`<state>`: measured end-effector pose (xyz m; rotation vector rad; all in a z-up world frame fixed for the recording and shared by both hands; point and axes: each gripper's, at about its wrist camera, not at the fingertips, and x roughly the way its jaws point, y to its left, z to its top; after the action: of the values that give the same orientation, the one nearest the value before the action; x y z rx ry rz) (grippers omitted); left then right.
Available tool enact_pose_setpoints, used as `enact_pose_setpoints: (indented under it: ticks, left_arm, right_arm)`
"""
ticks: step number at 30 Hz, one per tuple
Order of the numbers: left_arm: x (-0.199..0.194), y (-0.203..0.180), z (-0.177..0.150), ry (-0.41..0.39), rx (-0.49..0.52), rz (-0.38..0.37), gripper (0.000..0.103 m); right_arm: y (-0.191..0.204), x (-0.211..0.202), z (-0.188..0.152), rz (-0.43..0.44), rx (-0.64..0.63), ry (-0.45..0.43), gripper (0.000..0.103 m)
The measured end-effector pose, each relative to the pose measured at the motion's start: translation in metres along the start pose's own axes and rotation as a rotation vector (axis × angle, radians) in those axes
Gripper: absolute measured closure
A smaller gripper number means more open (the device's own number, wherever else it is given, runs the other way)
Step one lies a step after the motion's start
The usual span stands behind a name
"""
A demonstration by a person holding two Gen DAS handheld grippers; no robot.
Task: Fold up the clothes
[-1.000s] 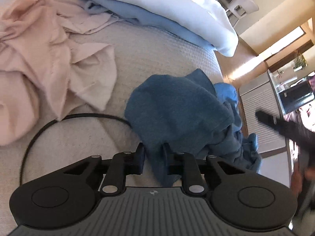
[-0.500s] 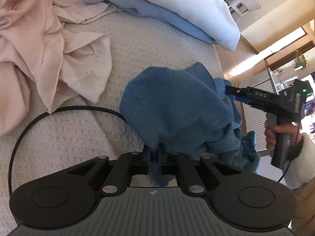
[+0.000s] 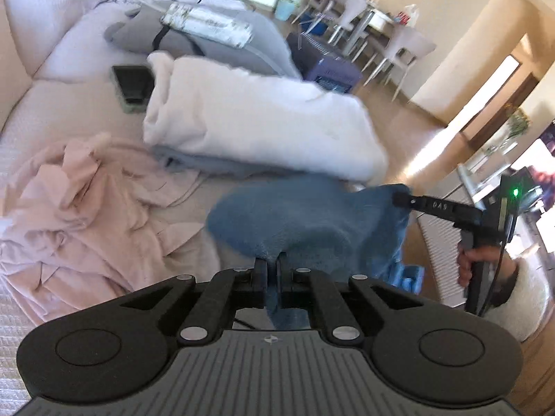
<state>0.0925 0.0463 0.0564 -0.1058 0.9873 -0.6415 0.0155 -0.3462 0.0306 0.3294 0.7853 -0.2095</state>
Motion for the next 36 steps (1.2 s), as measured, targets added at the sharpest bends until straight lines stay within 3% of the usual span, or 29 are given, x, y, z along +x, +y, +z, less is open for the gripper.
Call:
enact_pose_setpoints:
  ticks: [3, 6, 7, 9, 14, 19, 26, 30, 36]
  left_arm:
    - [0.047, 0.013, -0.017, 0.091, -0.001, 0.136, 0.096]
    - [0.059, 0.023, -0.025, 0.111, -0.047, 0.151, 0.09]
    - [0.054, 0.023, -0.024, 0.104, -0.047, 0.154, 0.08]
    - [0.043, 0.023, -0.022, 0.088, -0.039, 0.174, 0.063]
    - [0.019, 0.009, -0.03, 0.066, 0.003, 0.14, 0.054]
    - [0.001, -0.016, -0.044, 0.061, 0.061, 0.075, 0.053]
    - [0.007, -0.082, -0.085, 0.137, 0.247, -0.037, 0.052]
    - [0.009, -0.095, -0.103, 0.166, 0.276, -0.029, 0.077]
    - [0.009, -0.09, -0.113, 0.191, 0.241, -0.058, 0.075]
  right_arm:
    - [-0.012, 0.026, -0.01, 0.005, 0.023, 0.026, 0.077]
    - [-0.025, 0.036, -0.018, -0.019, 0.085, 0.064, 0.058]
    - [-0.027, 0.03, -0.018, -0.016, 0.09, 0.049, 0.055]
    - [-0.031, 0.017, -0.019, -0.012, 0.094, 0.026, 0.051]
    - [-0.031, -0.024, -0.024, -0.039, 0.042, -0.006, 0.049]
    - [-0.026, -0.051, -0.037, -0.044, -0.006, -0.005, 0.049]
    - [0.006, -0.093, -0.079, 0.154, -0.098, 0.111, 0.049]
    - [0.035, -0.113, -0.103, 0.257, -0.165, 0.147, 0.049]
    - [0.082, -0.124, -0.136, 0.328, -0.366, 0.183, 0.05]
